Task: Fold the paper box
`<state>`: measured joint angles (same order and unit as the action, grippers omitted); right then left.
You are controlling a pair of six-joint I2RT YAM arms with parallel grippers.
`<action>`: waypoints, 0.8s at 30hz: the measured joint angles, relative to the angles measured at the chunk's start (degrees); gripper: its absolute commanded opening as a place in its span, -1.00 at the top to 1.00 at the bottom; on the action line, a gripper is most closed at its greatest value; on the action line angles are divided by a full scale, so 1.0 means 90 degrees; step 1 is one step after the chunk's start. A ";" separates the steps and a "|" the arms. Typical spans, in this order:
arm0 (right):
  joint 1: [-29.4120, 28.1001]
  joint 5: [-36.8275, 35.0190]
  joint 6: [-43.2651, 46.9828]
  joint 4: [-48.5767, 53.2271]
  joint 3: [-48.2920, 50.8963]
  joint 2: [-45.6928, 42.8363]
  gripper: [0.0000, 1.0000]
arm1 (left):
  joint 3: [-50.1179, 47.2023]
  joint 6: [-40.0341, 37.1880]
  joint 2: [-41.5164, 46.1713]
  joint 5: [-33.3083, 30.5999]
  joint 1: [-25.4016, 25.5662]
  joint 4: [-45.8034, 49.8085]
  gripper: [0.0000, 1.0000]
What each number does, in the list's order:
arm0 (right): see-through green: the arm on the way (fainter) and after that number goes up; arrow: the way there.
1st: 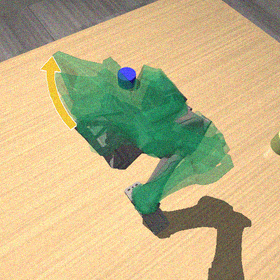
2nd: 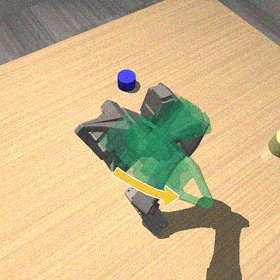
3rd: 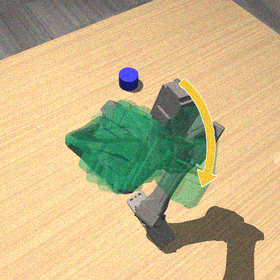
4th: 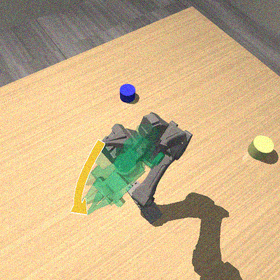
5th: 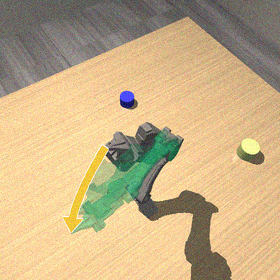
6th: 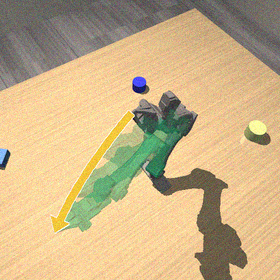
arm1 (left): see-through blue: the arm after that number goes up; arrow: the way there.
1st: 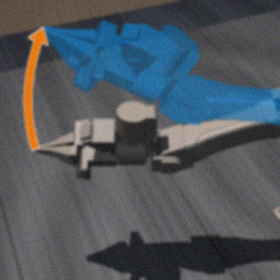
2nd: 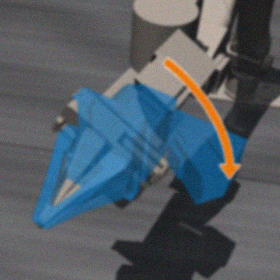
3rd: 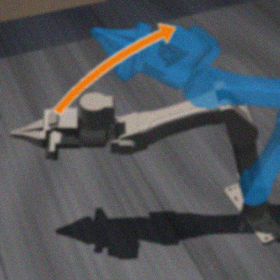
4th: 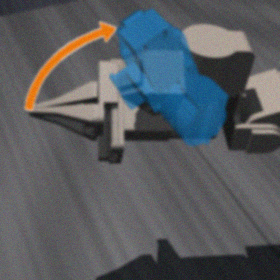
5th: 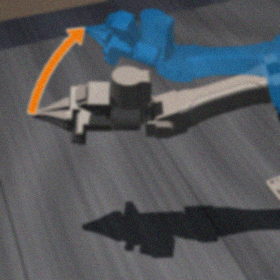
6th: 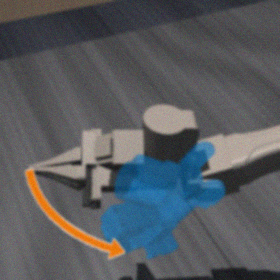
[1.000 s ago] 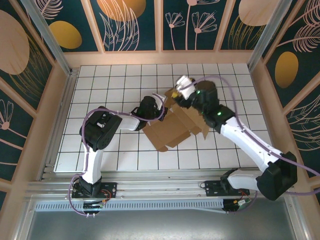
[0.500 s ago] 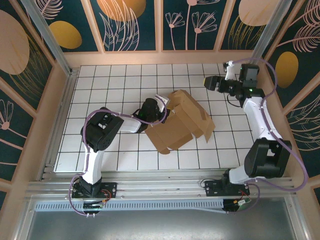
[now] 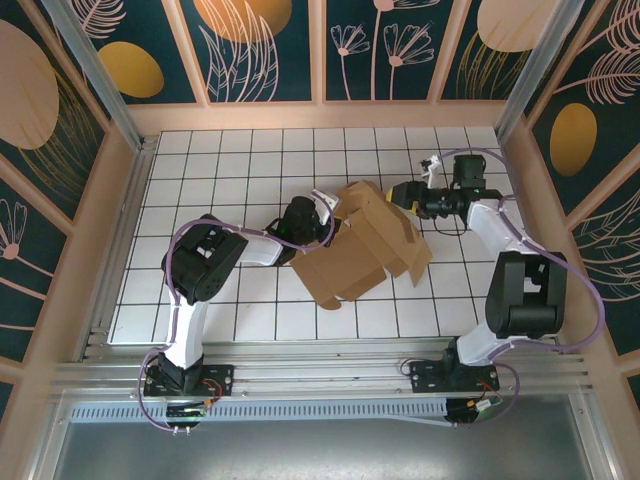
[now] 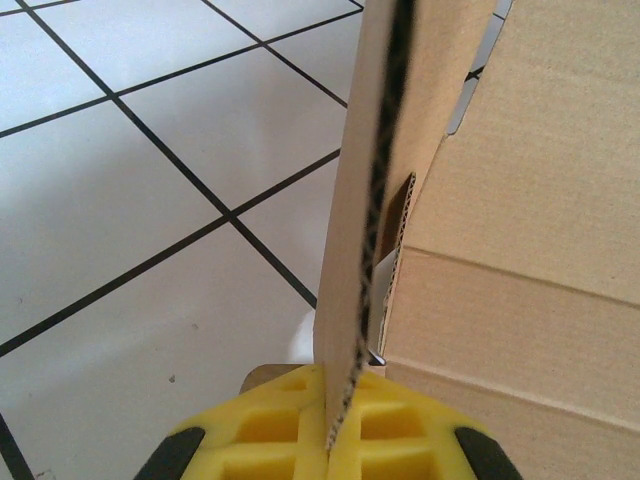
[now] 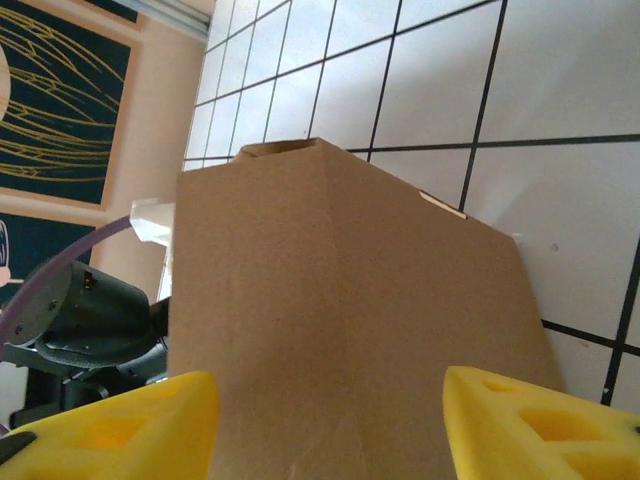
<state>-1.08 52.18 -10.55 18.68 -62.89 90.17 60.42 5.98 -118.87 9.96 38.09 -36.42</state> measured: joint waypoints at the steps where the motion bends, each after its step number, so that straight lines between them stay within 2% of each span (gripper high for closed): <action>1: -0.0036 -0.0007 -0.0007 -0.0002 0.0002 0.0049 -0.12 | 0.0000 0.0002 0.0000 -0.0002 0.0005 0.0000 1.00; 8: -0.0172 -0.0102 -0.0056 -0.0044 0.0007 0.0250 -0.06 | -0.0010 -0.0148 0.0000 -0.0022 0.0034 0.0000 0.97; 14: -0.0185 -0.0194 -0.0056 -0.0049 0.0007 0.0291 -0.05 | -0.0350 -0.0270 0.0041 -0.0070 0.0075 -0.0362 0.47; 17: -0.0197 -0.0245 -0.0058 -0.0085 0.0039 0.0289 -0.05 | -0.0461 -0.0279 0.0114 -0.0012 0.0097 -0.0493 0.11; 21: -0.0253 -0.0350 -0.0051 -0.0107 0.0138 0.0289 -0.04 | -0.0755 -0.0250 0.0401 0.0172 0.0104 -0.0726 -0.16; 24: -0.0282 -0.0471 -0.0024 -0.0134 0.0138 0.0272 -0.01 | -0.0984 -0.0270 0.0738 0.0221 0.0102 -0.0835 -0.55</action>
<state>-3.62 47.94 -10.76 17.47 -61.65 92.62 51.57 3.55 -112.22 11.94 39.00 -43.94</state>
